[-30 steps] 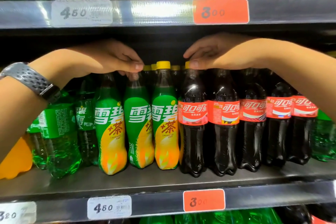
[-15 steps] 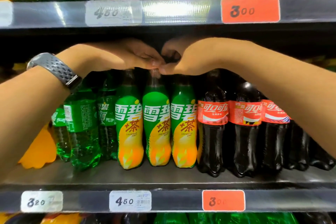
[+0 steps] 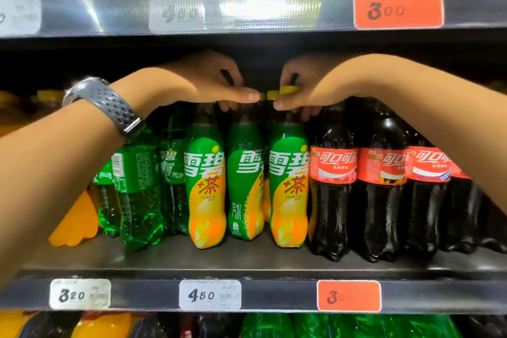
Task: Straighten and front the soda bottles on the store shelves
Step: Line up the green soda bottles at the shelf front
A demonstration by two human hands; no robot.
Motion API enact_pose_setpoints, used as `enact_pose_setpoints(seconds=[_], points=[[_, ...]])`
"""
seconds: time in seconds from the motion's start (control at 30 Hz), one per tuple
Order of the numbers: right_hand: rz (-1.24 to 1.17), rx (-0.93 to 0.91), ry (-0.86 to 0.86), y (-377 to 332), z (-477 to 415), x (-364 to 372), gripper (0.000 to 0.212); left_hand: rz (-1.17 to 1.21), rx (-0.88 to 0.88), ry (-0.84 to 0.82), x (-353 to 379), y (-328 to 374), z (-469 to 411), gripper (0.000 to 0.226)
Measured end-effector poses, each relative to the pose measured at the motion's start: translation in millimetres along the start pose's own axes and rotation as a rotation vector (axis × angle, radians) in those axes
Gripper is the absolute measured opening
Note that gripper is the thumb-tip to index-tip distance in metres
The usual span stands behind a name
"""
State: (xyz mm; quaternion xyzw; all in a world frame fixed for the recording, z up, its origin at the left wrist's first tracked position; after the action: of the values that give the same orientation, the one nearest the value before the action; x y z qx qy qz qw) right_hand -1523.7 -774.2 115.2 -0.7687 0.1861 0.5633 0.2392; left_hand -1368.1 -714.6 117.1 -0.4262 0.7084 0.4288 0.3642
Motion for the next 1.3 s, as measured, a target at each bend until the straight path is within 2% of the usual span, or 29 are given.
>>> enact_pose_setpoints(seconds=[0.1, 0.2, 0.3, 0.4, 0.83, 1.0, 1.2, 1.3], points=[[-0.006, -0.001, -0.010, -1, -1, 0, 0.027, -0.188, -0.059, -0.022, 3, 6, -15, 0.059], [0.000, 0.003, -0.018, 0, -2, 1, 0.029, -0.264, -0.074, -0.028, 7, 7, -25, 0.041], [0.016, 0.002, -0.009, 2, -2, 1, 0.032, -0.226, -0.046, -0.023, 8, 8, -23, 0.023], [0.005, -0.007, 0.013, 3, -3, 1, 0.031, -0.092, 0.003, -0.031, 9, 9, -17, 0.011], [0.027, 0.016, 0.028, 3, -2, -1, 0.029, 0.091, 0.088, -0.123, 7, 16, 4, 0.021], [0.052, 0.029, 0.016, 2, -2, -1, 0.029, 0.079, 0.093, -0.157, 7, 17, 3, 0.020], [0.210, 0.064, -0.037, -3, 3, -4, 0.034, 0.082, 0.088, -0.128, 10, 17, 1, 0.015], [0.307, 0.048, 0.019, -12, 6, -6, 0.041, 0.020, 0.057, -0.104, 9, 15, 1, 0.022]])
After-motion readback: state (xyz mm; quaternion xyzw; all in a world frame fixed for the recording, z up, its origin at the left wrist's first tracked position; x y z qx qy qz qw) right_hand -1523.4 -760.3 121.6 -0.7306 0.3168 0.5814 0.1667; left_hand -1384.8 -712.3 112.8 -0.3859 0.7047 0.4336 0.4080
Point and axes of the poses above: each hand's wrist, its own z-axis away from the middle knuckle, its own x-axis out of the palm, y = z × x, the point moved 6 cm from there along -z, towards the middle knuckle, and after that the axes turned 8 degrees about -y, right-handed, at the moved point
